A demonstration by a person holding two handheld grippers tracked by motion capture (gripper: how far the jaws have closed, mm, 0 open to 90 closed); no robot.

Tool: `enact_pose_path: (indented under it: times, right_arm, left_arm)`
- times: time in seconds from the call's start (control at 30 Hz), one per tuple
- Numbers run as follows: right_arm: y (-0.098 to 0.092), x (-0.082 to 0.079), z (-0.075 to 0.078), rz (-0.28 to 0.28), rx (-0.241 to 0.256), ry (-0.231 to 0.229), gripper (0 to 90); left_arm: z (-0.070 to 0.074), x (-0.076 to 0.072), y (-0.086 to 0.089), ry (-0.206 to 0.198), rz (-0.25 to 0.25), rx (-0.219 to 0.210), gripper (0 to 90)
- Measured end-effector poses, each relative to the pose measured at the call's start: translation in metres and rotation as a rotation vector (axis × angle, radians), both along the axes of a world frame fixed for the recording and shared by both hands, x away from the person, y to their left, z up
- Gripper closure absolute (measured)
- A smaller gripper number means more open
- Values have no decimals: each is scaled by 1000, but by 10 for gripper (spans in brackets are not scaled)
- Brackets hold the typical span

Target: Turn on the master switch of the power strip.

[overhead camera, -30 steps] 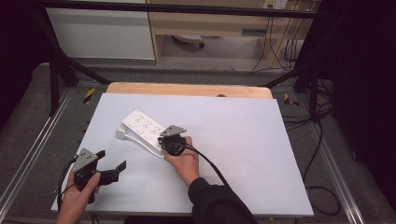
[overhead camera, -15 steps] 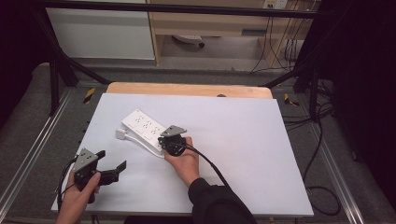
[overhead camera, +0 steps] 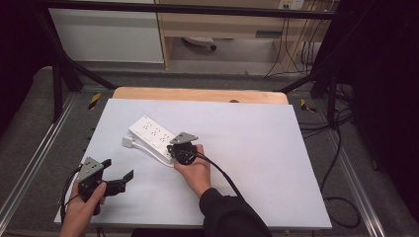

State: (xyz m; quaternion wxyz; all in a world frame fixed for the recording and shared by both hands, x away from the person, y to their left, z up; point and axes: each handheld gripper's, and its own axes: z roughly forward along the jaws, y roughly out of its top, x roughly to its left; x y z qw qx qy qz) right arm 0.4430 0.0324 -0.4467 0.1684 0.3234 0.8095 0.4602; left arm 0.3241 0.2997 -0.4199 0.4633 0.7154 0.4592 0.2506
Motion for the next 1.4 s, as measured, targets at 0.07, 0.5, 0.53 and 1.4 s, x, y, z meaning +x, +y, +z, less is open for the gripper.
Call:
enact_pose_path:
  times: [0.07, 0.5, 0.53, 1.4]
  right_arm:
    - [0, 0, 0, 1, 0, 2, 900]
    - [0, -2, 2, 4, 12, 11, 900]
    - [0, -2, 2, 4, 12, 11, 900]
    - [-21, -1, 32, 8, 82, 40, 808]
  left_arm:
    - [0, 0, 0, 1, 0, -1, 65]
    - [0, 0, 0, 0, 1, -2, 65]
    - [0, 0, 0, 0, 1, -2, 65]
    - [0, 0, 0, 1, 2, -1, 65]
